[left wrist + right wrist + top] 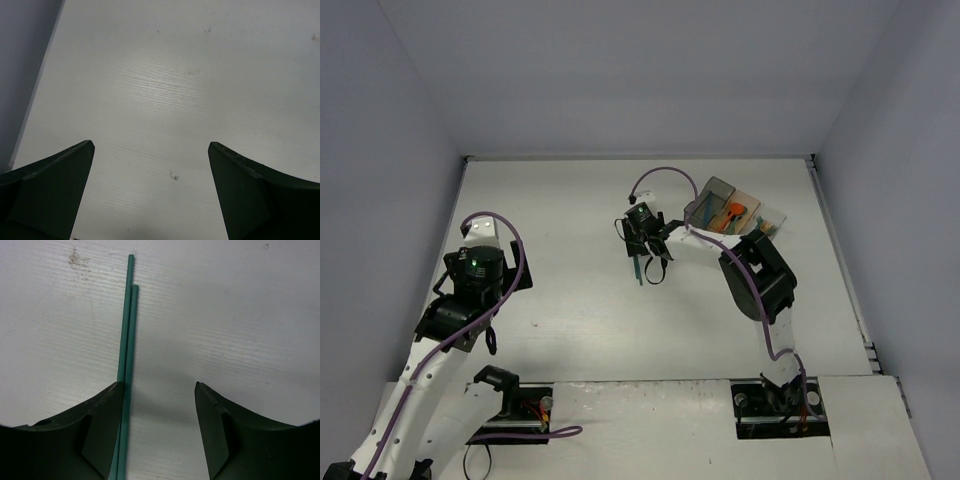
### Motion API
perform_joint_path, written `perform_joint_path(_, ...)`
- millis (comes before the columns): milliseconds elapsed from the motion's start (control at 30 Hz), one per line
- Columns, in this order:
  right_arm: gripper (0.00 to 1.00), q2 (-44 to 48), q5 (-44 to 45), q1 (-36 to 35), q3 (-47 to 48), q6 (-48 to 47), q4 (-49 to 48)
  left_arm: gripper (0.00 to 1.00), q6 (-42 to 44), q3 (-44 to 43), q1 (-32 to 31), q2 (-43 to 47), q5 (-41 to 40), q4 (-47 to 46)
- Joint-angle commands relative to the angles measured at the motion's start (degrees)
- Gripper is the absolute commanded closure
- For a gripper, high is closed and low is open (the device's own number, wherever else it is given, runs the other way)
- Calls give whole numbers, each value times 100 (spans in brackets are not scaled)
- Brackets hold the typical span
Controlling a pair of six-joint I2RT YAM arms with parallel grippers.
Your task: Sort the eating utensils into containers
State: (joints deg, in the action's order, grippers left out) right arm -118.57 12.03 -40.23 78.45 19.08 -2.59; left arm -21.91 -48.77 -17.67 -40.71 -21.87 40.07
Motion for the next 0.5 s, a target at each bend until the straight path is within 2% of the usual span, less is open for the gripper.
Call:
perform_joint_path(0,45,279,423,90,-389,-89,320,3,-6,-66,-17,-29,-6,-219)
perform_joint_path(300,46,581,371,208,-673,-299,320,3,3,-62,-17,-60,7,-219)
perform_joint_path(467,56,581,117,141,-733,-348,320,3,3,-69,-17,-60,5,-219)
